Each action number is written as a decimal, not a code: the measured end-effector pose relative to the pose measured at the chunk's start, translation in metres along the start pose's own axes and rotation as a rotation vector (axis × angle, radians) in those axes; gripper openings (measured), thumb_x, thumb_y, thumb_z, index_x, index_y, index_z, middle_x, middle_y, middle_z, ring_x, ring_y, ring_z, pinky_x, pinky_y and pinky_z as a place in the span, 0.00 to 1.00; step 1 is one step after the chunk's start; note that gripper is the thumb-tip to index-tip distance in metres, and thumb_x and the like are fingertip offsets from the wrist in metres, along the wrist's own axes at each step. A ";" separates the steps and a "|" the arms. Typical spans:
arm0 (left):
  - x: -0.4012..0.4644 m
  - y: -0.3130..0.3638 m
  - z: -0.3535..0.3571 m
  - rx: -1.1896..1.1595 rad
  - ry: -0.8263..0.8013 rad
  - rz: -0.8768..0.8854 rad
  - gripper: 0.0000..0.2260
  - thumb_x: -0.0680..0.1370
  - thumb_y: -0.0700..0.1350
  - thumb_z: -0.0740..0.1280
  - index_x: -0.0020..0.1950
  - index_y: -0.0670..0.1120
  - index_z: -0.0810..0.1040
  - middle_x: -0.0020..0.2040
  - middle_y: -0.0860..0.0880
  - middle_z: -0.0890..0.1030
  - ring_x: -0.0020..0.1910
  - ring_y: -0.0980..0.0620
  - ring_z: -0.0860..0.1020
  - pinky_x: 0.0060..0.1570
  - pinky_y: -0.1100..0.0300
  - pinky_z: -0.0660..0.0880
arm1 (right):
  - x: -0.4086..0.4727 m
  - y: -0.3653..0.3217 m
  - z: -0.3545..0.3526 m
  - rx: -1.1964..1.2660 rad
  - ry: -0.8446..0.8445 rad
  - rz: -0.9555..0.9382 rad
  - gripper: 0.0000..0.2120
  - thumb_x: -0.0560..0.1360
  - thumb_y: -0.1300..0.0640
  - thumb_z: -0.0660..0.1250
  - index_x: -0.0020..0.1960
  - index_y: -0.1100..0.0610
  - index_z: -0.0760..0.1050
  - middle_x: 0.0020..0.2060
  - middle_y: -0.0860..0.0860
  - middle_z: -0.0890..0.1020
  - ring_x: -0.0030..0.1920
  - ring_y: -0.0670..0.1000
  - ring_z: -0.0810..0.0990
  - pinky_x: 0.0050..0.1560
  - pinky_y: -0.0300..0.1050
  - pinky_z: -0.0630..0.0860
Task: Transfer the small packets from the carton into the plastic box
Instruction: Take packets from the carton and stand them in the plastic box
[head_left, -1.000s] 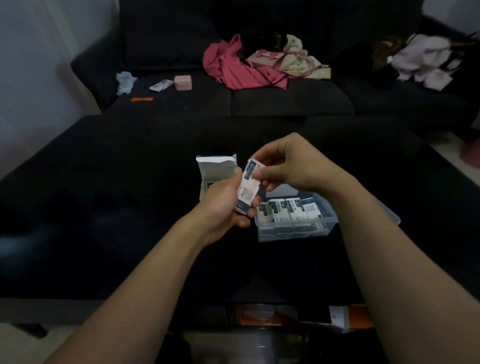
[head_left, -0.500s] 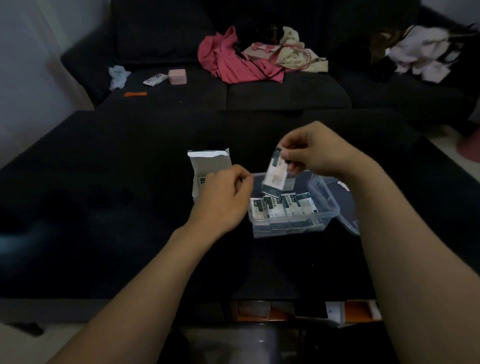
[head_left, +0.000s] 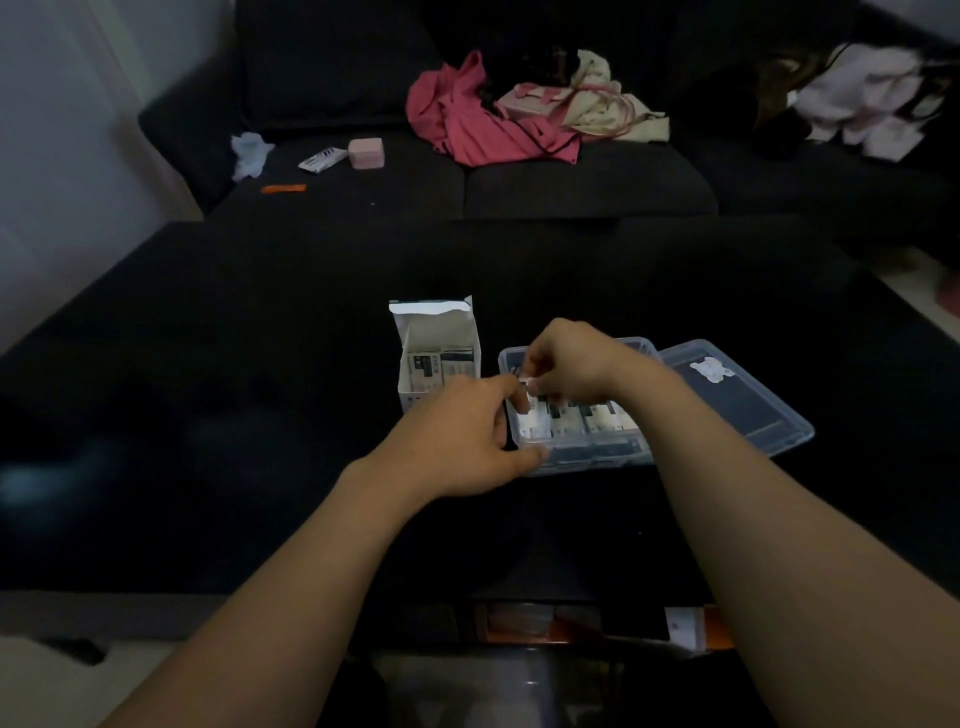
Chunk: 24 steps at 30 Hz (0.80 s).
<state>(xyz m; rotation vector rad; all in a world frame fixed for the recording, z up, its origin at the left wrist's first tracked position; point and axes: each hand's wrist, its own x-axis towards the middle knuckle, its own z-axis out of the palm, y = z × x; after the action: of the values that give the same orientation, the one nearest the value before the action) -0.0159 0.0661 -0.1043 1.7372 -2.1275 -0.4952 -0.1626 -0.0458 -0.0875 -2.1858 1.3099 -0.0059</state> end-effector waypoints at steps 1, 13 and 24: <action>0.000 0.000 0.000 0.008 0.004 0.005 0.21 0.71 0.62 0.74 0.59 0.56 0.76 0.38 0.55 0.81 0.37 0.60 0.79 0.42 0.53 0.82 | 0.001 0.001 0.002 0.016 0.006 0.007 0.05 0.78 0.60 0.70 0.44 0.52 0.79 0.43 0.51 0.82 0.42 0.47 0.82 0.39 0.39 0.76; 0.002 -0.001 0.000 0.005 0.011 0.041 0.21 0.71 0.63 0.74 0.59 0.56 0.76 0.39 0.55 0.80 0.38 0.60 0.79 0.42 0.54 0.82 | 0.018 0.013 0.018 -0.043 0.086 0.020 0.08 0.74 0.57 0.74 0.53 0.50 0.82 0.52 0.47 0.82 0.54 0.48 0.80 0.52 0.44 0.76; -0.005 0.006 -0.015 -0.206 0.238 0.083 0.14 0.72 0.56 0.76 0.54 0.55 0.79 0.34 0.54 0.79 0.31 0.59 0.77 0.34 0.60 0.78 | 0.000 0.011 -0.007 0.047 0.206 -0.103 0.10 0.73 0.59 0.75 0.54 0.51 0.82 0.48 0.46 0.84 0.48 0.43 0.83 0.49 0.39 0.79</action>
<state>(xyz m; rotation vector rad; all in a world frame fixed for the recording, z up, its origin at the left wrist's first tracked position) -0.0131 0.0715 -0.0884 1.5074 -1.9014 -0.4426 -0.1730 -0.0531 -0.0870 -2.2575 1.2904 -0.3062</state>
